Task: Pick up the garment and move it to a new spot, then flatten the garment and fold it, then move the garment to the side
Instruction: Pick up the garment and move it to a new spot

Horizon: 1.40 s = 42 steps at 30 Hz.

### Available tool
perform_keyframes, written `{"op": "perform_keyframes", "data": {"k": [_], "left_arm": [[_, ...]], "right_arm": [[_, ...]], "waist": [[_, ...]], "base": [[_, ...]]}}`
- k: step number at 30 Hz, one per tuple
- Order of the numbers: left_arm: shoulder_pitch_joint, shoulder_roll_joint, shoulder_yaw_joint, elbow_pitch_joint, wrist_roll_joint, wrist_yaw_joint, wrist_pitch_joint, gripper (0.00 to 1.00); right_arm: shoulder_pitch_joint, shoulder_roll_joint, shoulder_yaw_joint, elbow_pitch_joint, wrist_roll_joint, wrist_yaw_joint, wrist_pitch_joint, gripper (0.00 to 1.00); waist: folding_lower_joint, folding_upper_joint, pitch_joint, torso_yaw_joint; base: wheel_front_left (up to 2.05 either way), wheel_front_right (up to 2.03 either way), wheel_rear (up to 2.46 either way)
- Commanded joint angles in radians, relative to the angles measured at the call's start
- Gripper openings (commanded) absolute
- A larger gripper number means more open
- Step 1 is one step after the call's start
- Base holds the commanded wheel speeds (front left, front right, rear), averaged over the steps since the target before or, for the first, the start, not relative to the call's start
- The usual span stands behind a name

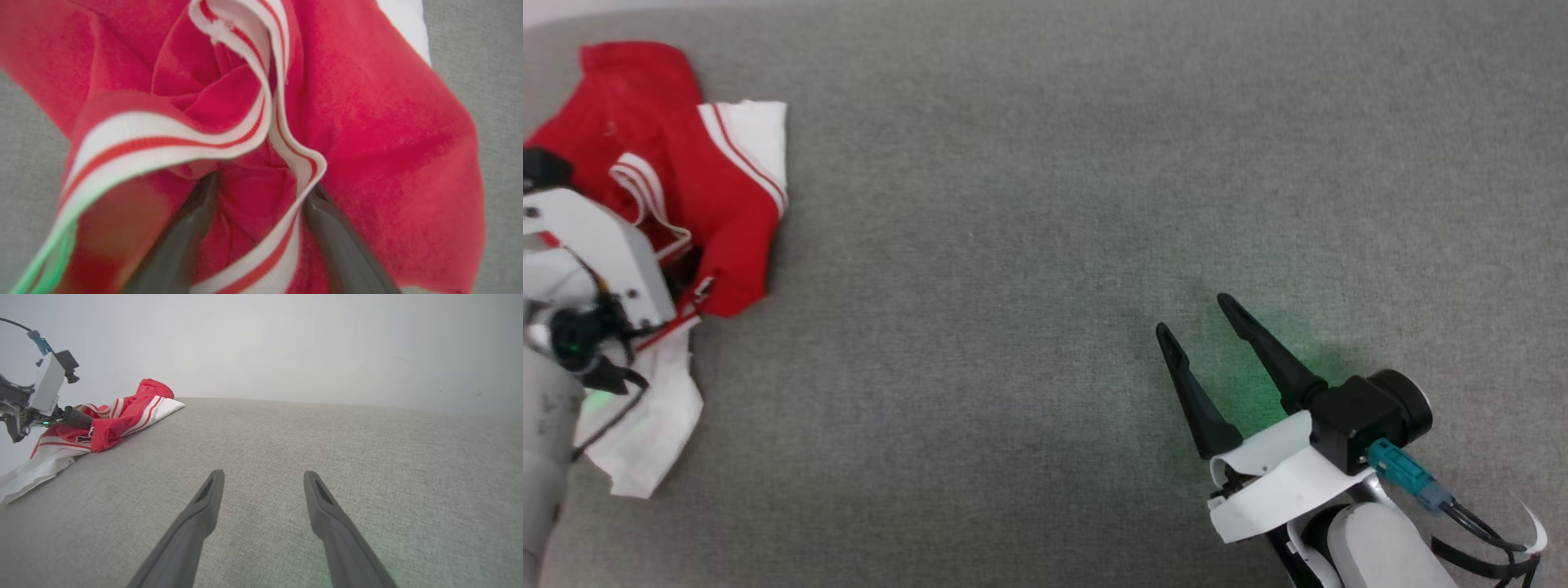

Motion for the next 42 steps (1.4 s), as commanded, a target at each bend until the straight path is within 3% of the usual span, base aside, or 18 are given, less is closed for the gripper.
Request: {"op": "perform_keyframes", "data": {"k": [1, 11, 12, 13, 22, 30, 36, 42], "left_arm": [[0.028, -0.031, -0.017, 0.032, -0.017, 0.001, 0.023, 1.0], [0.079, -0.081, -0.088, 0.083, -0.079, 0.002, 0.058, 0.97], [0.083, -0.081, -0.091, 0.078, -0.089, 0.002, 0.059, 0.32], [0.088, -0.079, -0.095, 0.072, -0.098, 0.002, 0.056, 0.0], [0.028, -0.025, -0.091, 0.029, -0.125, -0.002, -0.147, 0.0], [-0.032, 0.023, -0.162, -0.037, -0.092, -0.001, -0.351, 0.0], [-0.076, 0.0, -0.244, -0.158, -0.107, -0.001, -0.384, 0.0], [-0.12, -0.048, -0.354, -0.333, -0.145, -0.001, -0.35, 0.0]], "right_arm": [[-0.005, 0.006, -0.003, -0.014, -0.008, -0.001, 0.004, 1.0], [0.017, 0.016, 0.004, -0.075, -0.027, -0.001, 0.023, 1.0], [0.017, 0.016, 0.008, -0.077, -0.028, -0.001, 0.025, 1.0], [0.016, 0.016, 0.01, -0.078, -0.028, -0.001, 0.027, 1.0], [0.026, 0.019, 0.005, -0.067, -0.016, -0.001, 0.023, 1.0], [0.053, 0.026, -0.005, -0.022, 0.013, -0.001, -0.003, 1.0], [0.082, 0.032, -0.024, 0.005, 0.03, -0.001, -0.025, 1.0], [0.105, 0.037, -0.054, 0.021, 0.05, -0.001, -0.045, 1.0]], "waist": [[0.0, -0.0001, 0.039, -0.025], [0.0, -0.0001, 0.058, -0.035], [0.0, -0.0001, 0.055, -0.035], [0.0, -0.0001, 0.052, -0.035], [0.0, -0.0001, 0.005, -0.03], [0.0, -0.0001, -0.095, -0.032], [0.0, -0.0001, -0.15, -0.064], [0.0, -0.0001, -0.166, -0.12]], "base": [[0.0, 0.0, 0.0], [0.0, 0.0, 0.0], [0.0, 0.0, 0.0], [0.0, 0.0, 0.0], [0.0, 0.0, 0.0], [0.0, 0.0, 0.0], [0.0, 0.0, 0.0], [0.0, 0.0, 0.0]]}}
